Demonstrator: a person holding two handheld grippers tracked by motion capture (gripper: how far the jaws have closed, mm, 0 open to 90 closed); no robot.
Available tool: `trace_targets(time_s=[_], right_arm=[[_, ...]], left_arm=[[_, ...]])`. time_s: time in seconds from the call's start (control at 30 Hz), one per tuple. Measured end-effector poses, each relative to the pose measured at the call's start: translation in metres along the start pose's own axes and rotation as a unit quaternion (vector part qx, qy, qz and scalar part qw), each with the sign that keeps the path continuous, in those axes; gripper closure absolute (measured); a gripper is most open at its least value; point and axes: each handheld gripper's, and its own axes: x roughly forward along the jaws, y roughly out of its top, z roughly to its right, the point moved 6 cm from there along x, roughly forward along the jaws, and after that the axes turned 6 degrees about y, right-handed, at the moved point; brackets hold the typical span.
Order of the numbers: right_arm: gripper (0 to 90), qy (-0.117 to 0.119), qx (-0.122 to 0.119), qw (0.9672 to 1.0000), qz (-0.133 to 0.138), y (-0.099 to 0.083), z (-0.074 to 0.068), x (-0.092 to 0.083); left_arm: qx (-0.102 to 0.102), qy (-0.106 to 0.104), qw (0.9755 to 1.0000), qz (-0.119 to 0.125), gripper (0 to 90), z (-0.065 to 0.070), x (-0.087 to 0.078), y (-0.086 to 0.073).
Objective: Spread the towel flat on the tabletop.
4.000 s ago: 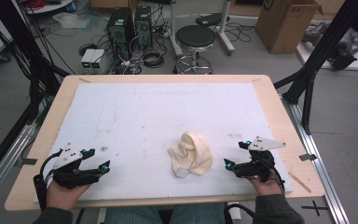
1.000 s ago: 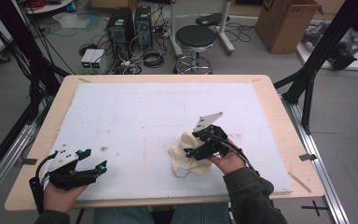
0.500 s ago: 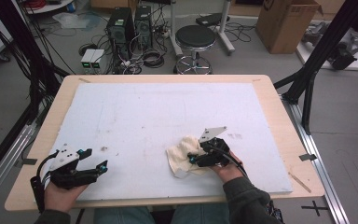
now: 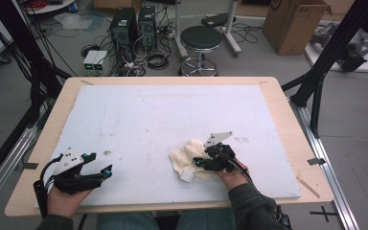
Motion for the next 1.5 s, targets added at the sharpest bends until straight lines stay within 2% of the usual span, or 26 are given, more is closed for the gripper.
trace_targets(time_s=[0.17,0.33,0.57,0.73,0.9,1.0,1.07,1.17,1.33,1.47,1.5], right_arm=[[73.0,0.004,0.018,0.9998,-0.011,0.004,0.001,-0.002],[75.0,0.012,0.015,0.9997,-0.015,0.01,-0.001,-0.006],[75.3,0.022,0.01,0.9997,0.005,0.034,-0.007,-0.016],[75.2,0.021,-0.002,0.9996,0.017,0.053,-0.011,-0.02],[75.2,0.019,-0.004,0.9996,0.021,0.067,-0.013,-0.021],[75.1,0.022,-0.002,0.9991,0.035,0.083,-0.013,-0.022],[75.1,0.022,-0.002,0.9991,0.036,0.086,-0.012,-0.022],[75.1,0.019,-0.003,0.9989,0.044,0.098,-0.011,-0.021],[75.0,0.028,0.013,0.9981,0.054,0.113,-0.009,-0.013],[74.8,0.03,0.015,0.9976,0.061,0.124,-0.012,-0.001],[74.8,0.026,0.012,0.9978,0.06,0.128,-0.014,0.008]], left_arm=[[-0.004,0.001,1.0,0.001,26.7,-0.001,-0.001,0.0],[-0.002,0.002,1.0,0.001,26.6,-0.002,-0.001,0.0],[-0.004,0.001,1.0,0.007,26.6,-0.002,-0.002,0.001],[-0.004,0.002,1.0,0.008,26.6,-0.002,-0.003,0.001],[-0.005,0.004,0.9999,0.011,26.6,-0.003,-0.004,0.001],[-0.005,0.005,0.9999,0.011,26.7,-0.004,-0.004,0.002],[-0.005,0.005,0.9999,0.012,26.6,-0.004,-0.004,0.002],[-0.004,0.004,0.9999,0.011,26.7,-0.004,-0.004,0.002],[-0.004,0.004,0.9999,0.012,26.6,-0.004,-0.004,0.002],[-0.004,0.002,0.9999,0.012,26.6,-0.003,-0.003,0.002],[-0.005,0.003,0.9999,0.012,26.7,-0.003,-0.003,0.002]])
